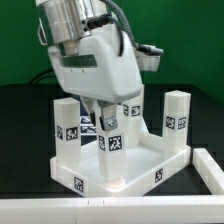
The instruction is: Assemble desk
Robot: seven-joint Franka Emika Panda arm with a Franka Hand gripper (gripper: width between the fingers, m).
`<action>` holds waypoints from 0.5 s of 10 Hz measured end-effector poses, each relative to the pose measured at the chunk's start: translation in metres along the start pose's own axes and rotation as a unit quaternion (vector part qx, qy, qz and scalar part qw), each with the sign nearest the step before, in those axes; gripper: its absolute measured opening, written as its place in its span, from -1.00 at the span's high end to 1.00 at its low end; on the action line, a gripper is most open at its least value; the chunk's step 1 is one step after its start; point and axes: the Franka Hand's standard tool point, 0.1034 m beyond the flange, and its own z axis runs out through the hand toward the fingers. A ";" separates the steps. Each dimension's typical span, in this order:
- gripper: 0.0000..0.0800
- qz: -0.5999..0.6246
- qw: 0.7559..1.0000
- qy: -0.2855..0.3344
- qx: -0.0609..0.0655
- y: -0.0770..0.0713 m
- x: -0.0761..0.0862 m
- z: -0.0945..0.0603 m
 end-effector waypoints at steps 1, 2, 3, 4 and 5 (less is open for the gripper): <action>0.05 -0.011 1.000 0.000 0.000 0.000 0.000 0.000; 0.05 -0.023 1.000 0.000 -0.001 0.000 -0.001 0.000; -0.29 -0.042 0.999 -0.001 -0.005 0.001 -0.002 0.001; -0.29 -0.138 0.990 -0.004 -0.019 0.000 -0.007 0.002; -0.56 -0.231 0.973 -0.010 -0.023 -0.004 -0.010 0.001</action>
Offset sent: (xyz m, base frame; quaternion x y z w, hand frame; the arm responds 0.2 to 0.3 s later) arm 0.0015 0.0198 0.0002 -0.0673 -0.0096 -0.2617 0.9627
